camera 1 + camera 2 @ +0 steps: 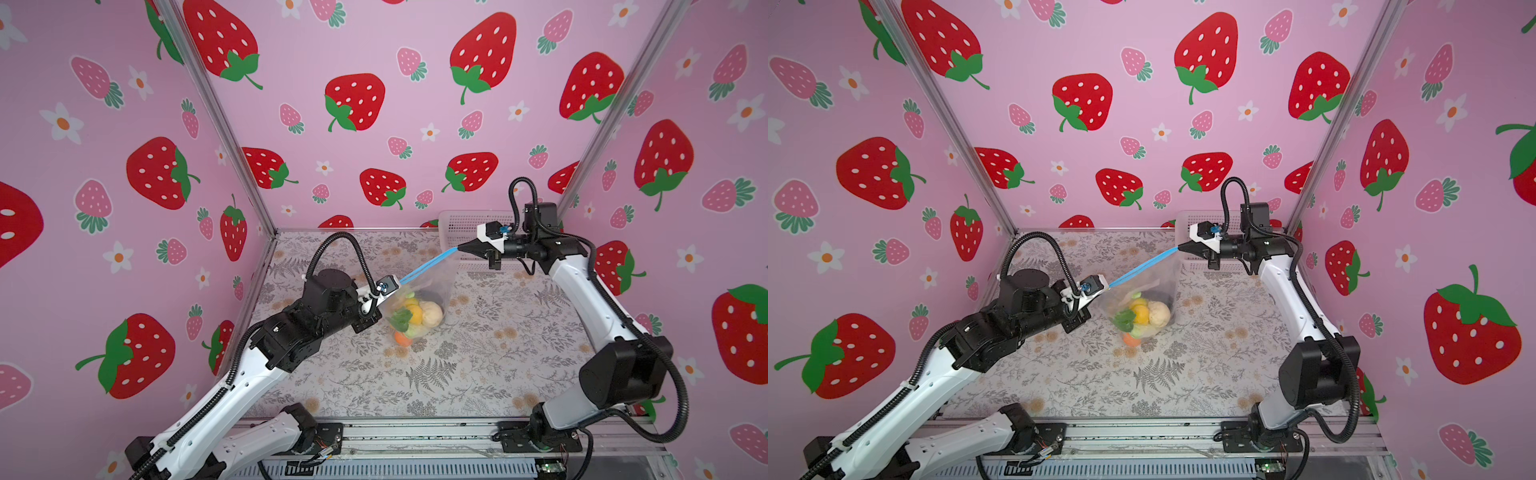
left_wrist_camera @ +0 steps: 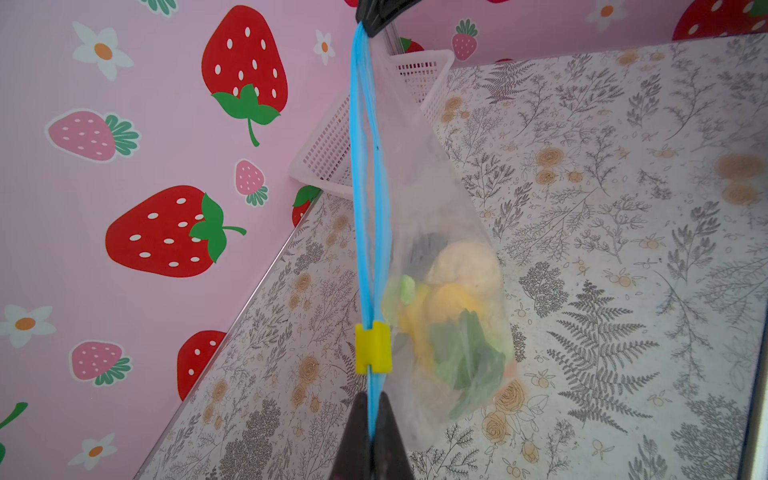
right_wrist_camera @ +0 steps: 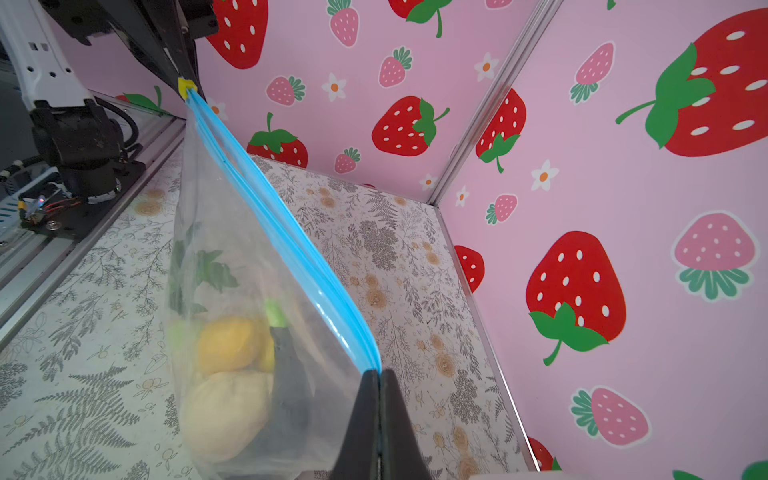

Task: Place the food in the zip-top bag and seal the zipper
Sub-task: 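Pull the zipper taut with the right gripper away from the left gripper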

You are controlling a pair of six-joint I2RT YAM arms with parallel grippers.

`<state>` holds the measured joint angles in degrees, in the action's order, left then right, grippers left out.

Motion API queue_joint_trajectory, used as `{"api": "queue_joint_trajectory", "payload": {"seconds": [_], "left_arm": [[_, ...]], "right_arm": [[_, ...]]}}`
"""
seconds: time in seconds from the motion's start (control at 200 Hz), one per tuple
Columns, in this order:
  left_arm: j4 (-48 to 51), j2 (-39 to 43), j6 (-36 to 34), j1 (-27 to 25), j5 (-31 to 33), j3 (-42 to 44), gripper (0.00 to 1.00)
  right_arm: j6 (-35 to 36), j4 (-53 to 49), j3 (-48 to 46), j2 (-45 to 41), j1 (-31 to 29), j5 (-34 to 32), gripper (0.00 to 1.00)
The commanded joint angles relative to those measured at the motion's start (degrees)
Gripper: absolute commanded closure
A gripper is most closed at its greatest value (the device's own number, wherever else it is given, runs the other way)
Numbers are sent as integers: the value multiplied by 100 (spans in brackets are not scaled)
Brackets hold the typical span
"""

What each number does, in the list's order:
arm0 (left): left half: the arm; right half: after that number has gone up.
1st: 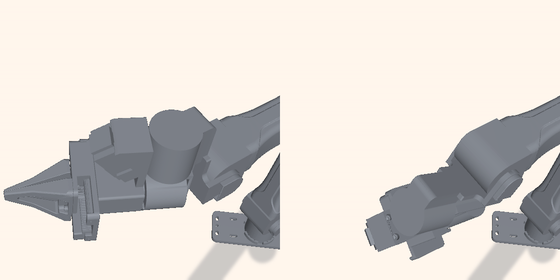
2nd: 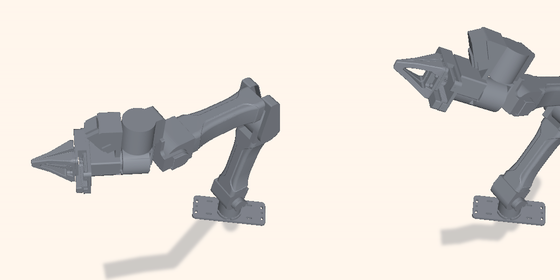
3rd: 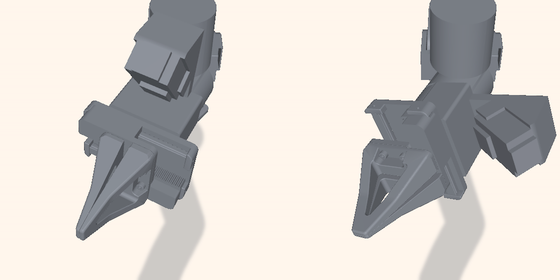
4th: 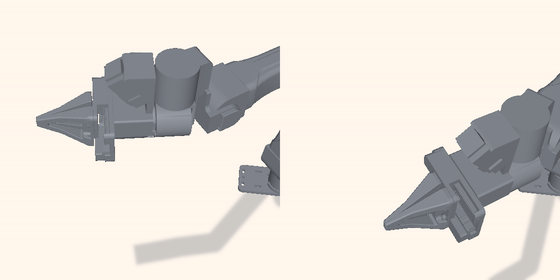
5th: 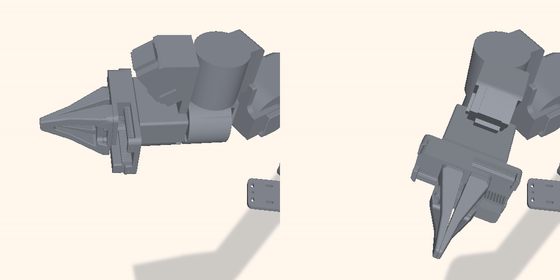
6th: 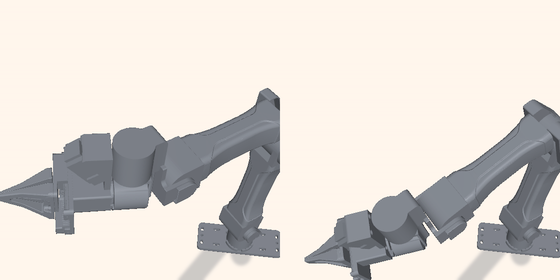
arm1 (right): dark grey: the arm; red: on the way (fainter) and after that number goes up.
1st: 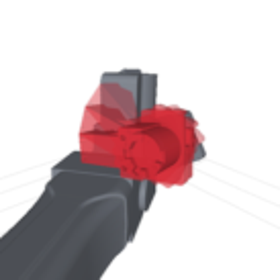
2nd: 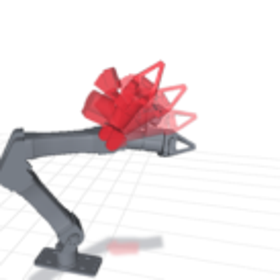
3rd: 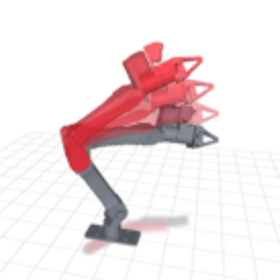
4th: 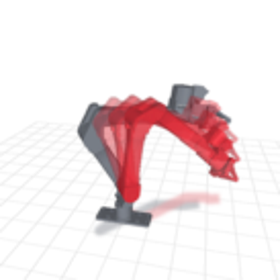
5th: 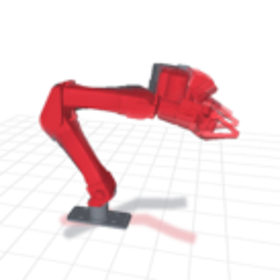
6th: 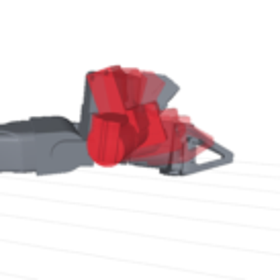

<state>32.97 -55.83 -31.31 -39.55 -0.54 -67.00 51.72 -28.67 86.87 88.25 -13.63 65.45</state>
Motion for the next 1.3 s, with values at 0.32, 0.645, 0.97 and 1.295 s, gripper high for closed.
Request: {"api": "queue_joint_trajectory", "payload": {"seconds": [0.32, 0.645, 0.97, 1.295], "left_arm": [[-280, -72, 147, 268, -442, -219, 100], [-370, -318, 273, 294, -699, -181, 100], [-283, -552, 213, 291, -1027, -410, 100], [-199, -580, 152, 281, -1133, -524, 100]], "right_arm": [[-377, 305, -935, -1612, 90, -900, 100], [-889, 937, -2220, -2621, 113, -1333, 100], [-830, 1135, -2506, -2699, 114, -1020, 92], [-1102, 1905, -2414, -2620, -350, 64, 76]]}}
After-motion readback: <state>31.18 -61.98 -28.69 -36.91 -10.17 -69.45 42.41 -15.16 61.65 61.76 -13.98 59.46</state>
